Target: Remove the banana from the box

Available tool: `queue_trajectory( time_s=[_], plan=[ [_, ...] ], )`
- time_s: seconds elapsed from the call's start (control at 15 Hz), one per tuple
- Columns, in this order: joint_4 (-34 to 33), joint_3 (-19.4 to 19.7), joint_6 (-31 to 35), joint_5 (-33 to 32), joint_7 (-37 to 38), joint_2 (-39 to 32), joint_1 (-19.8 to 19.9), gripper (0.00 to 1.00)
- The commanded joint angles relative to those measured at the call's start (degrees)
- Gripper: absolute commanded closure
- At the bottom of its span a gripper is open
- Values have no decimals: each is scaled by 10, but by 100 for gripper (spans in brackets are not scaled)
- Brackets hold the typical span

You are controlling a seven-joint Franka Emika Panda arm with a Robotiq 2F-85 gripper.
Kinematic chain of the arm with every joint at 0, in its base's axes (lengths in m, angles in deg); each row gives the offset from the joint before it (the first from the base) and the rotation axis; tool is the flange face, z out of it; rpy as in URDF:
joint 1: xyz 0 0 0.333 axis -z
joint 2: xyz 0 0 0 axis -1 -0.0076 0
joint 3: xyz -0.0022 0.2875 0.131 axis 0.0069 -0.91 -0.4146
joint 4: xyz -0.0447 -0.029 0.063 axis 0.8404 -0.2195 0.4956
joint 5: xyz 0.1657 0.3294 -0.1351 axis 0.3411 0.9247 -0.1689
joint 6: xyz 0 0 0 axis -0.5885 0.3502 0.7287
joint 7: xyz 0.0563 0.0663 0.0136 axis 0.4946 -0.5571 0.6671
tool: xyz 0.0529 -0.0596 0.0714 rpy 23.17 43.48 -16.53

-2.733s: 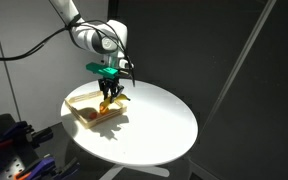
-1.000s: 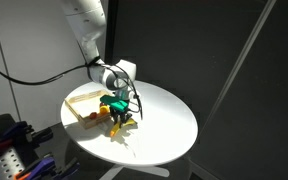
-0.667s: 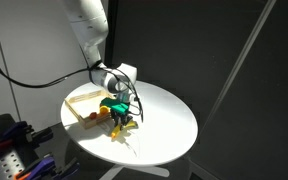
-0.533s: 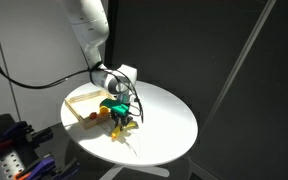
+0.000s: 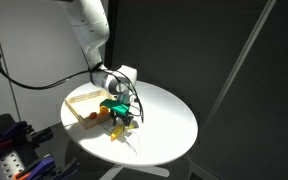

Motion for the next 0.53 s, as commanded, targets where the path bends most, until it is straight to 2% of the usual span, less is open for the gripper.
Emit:
queue_trajectory(
  time_s=[0.0,0.47],
  plan=[
    [1,-2,-15,-9,7,10,-2,0],
    [22,-4,-42,-13,9,37,-18,0]
  ],
)
